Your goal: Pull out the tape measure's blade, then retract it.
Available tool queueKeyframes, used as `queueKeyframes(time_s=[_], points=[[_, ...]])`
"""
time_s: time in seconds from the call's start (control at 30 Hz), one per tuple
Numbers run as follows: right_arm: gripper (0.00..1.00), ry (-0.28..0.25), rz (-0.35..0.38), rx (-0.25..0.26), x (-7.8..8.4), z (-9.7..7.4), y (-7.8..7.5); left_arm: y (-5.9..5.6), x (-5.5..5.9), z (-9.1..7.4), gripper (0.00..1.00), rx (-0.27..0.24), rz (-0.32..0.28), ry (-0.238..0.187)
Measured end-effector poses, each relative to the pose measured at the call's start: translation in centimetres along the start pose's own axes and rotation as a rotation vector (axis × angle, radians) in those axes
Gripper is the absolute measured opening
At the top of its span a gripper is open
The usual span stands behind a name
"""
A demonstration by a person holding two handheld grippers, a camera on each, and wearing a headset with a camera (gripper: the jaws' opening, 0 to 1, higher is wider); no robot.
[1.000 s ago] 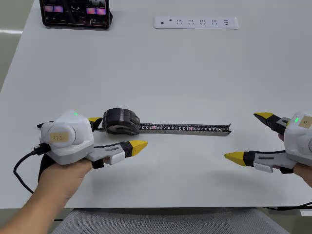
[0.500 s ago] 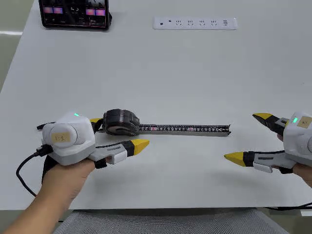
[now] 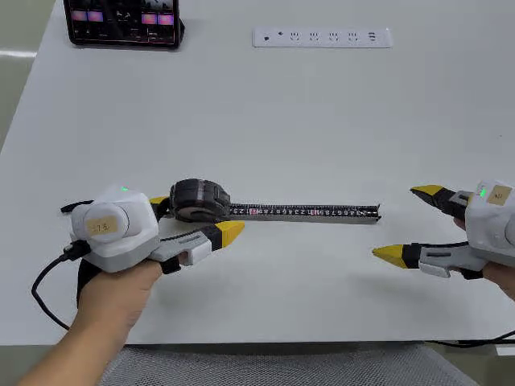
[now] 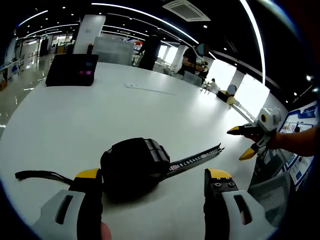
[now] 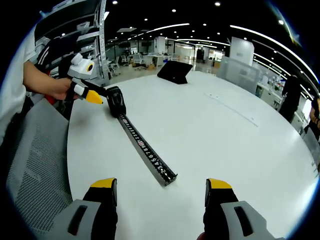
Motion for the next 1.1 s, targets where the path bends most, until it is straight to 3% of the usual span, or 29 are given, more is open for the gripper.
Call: queueKeyframes(time_s=[0.17, 0.27, 0.37, 0.7, 1.1], points=[[0.64, 0.027, -0.043, -0.013, -0.2, 0.2, -0.6, -0.2, -0.1, 0.3, 0.8, -0.03, -0.03, -0.003], [0.63, 0.039, -0.063, -0.024, -0.4, 0.4, -0.9, -0.1, -0.3, 0.4, 0.79, -0.038, -0.087, -0.025], [0.62, 0.048, -0.081, -0.032, -0.7, 0.7, -1.0, 0.0, -0.3, 0.4, 0.77, -0.051, -0.105, -0.028], [0.58, 0.086, -0.142, -0.064, -1.1, 1.3, -1.6, -0.1, -0.5, 0.9, 0.73, -0.116, -0.145, -0.027], [0.49, 0.117, -0.192, -0.097, -1.5, 1.9, -2.5, 0.0, -0.5, 1.6, 0.69, -0.218, -0.147, -0.018]])
Point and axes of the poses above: the centre of the closed fingertips' face, and the gripper's own axes: z roughly forward along the fingers, y roughly to its left, x roughly out of its underside, the point moved 8 cm from there along -z, roughly backward along the fingers, and after that the axes turned 12 degrees about y, right-handed, at the moved point
